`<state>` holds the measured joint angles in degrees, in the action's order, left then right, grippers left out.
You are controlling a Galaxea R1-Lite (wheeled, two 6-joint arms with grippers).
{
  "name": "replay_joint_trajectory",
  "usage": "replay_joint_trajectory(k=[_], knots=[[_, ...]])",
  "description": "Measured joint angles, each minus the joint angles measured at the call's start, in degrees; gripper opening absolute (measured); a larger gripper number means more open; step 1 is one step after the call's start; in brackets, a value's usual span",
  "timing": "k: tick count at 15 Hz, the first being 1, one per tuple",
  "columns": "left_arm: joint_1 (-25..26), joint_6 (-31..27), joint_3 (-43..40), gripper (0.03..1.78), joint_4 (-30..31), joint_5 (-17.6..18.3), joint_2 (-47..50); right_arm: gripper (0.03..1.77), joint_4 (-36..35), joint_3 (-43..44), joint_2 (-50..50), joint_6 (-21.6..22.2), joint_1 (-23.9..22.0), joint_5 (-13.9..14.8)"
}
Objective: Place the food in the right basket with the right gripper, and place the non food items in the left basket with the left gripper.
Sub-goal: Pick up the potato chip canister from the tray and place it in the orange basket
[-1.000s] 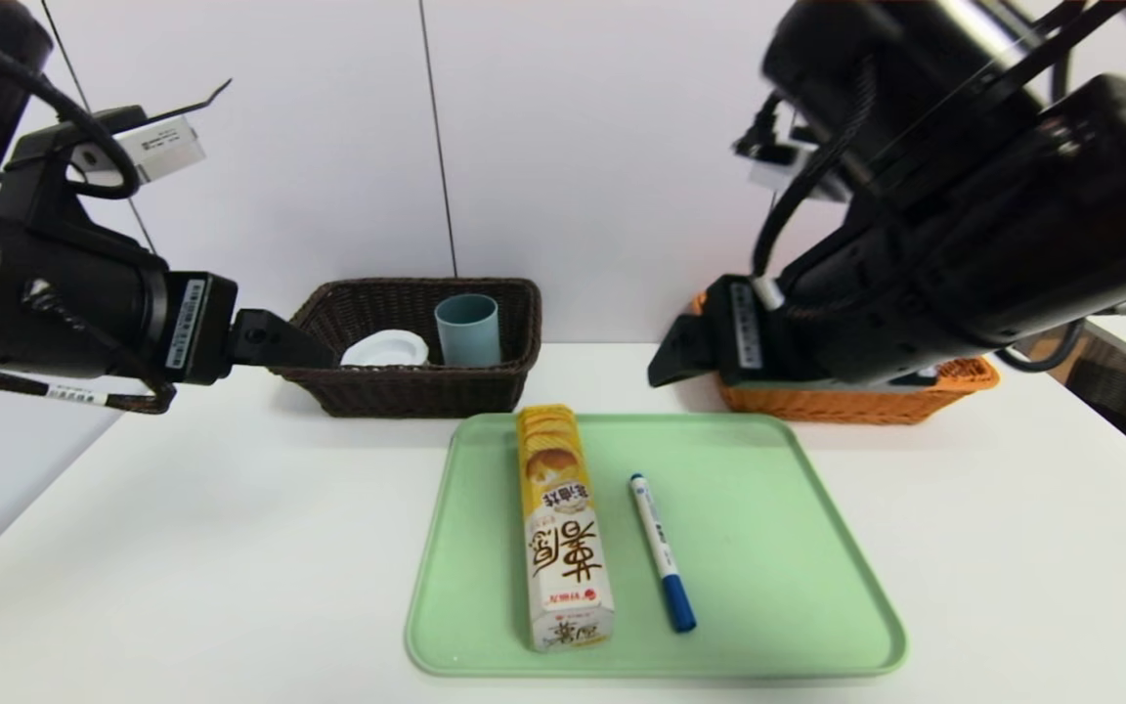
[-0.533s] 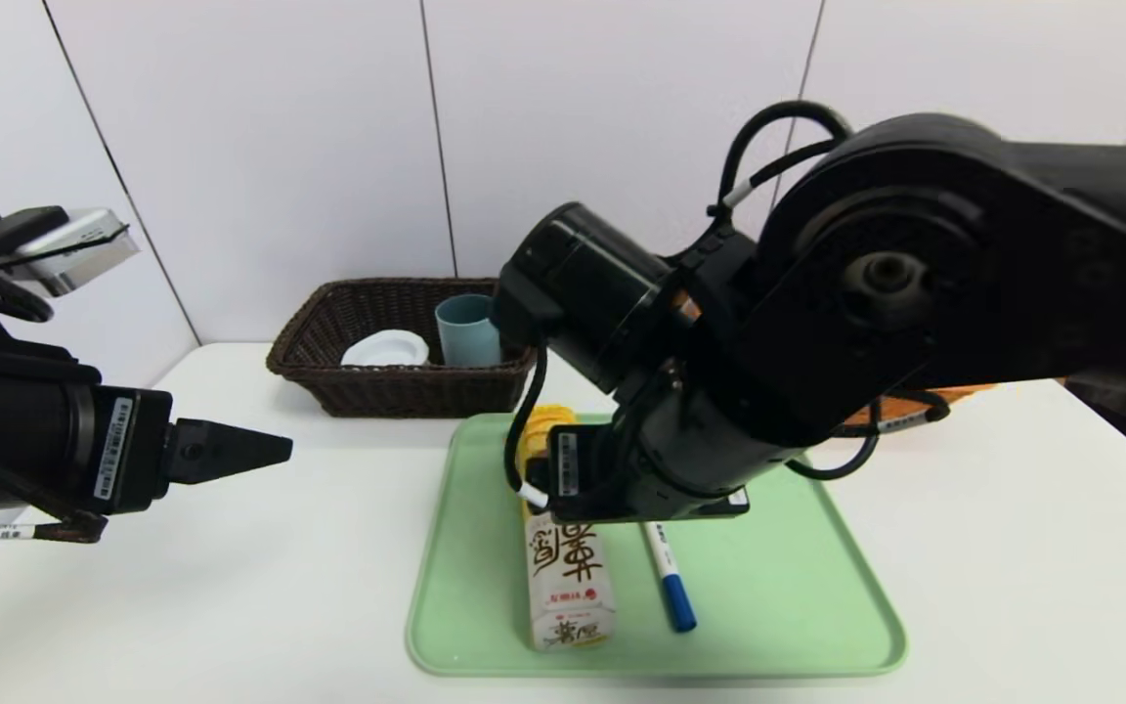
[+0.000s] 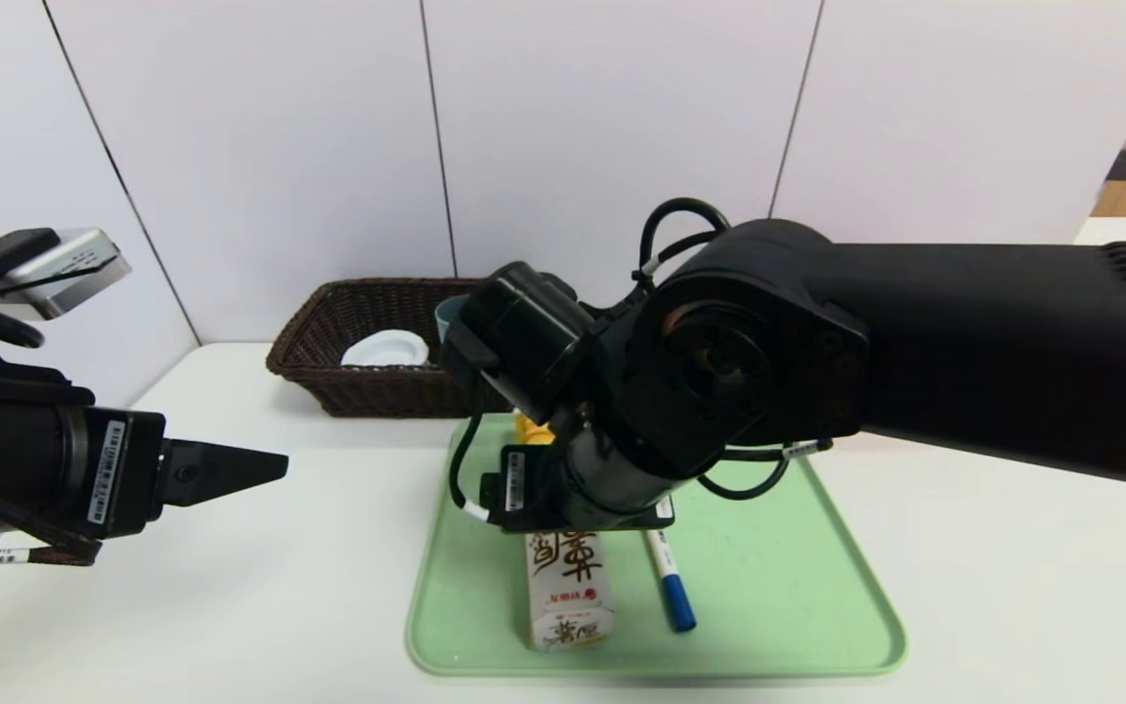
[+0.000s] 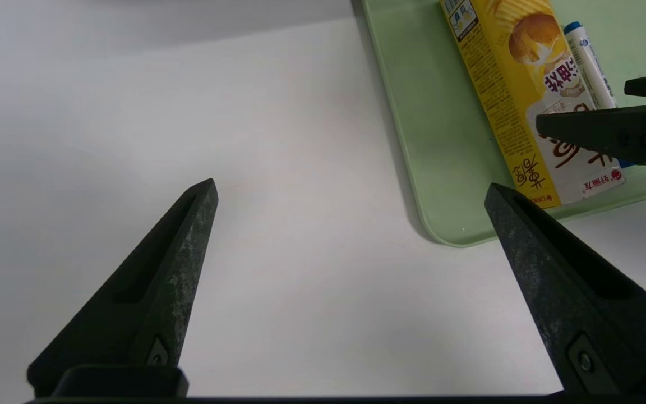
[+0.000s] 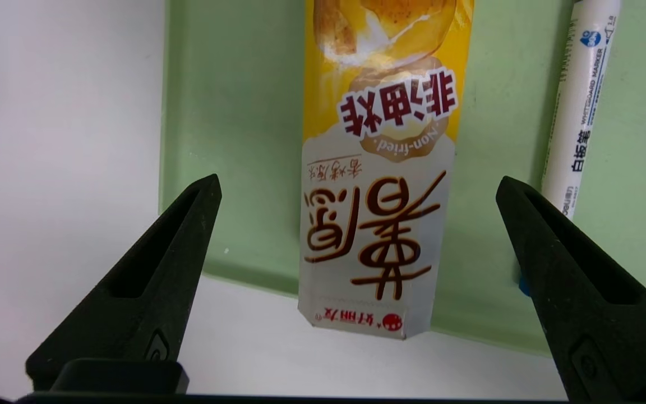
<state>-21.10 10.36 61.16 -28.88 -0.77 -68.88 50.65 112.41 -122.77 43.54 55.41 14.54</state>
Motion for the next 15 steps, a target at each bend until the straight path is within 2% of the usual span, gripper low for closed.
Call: replay_joint_trajectory(k=[2, 3, 9, 15], knots=[[-0.06, 0.0, -0.44, 1.69, 0.05, 0.06, -0.09, 1.7, -2.19, 0.0, -1.45, -0.46, -0.06, 2.86], [-0.06, -0.04, -0.5, 1.69, 0.05, 0.09, -0.13, 1.7, -3.0, 0.0, -2.15, -0.9, -0.15, 3.28], [-0.09, -0.06, -0.52, 1.69, 0.02, 0.09, 0.02, 1.7, -7.52, 0.0, -5.68, -2.07, -1.27, 3.43], [-0.09, -0.23, -0.24, 1.69, 0.05, 0.09, 0.06, 1.7, -7.35, -0.04, -6.72, -1.46, -2.73, 3.64]])
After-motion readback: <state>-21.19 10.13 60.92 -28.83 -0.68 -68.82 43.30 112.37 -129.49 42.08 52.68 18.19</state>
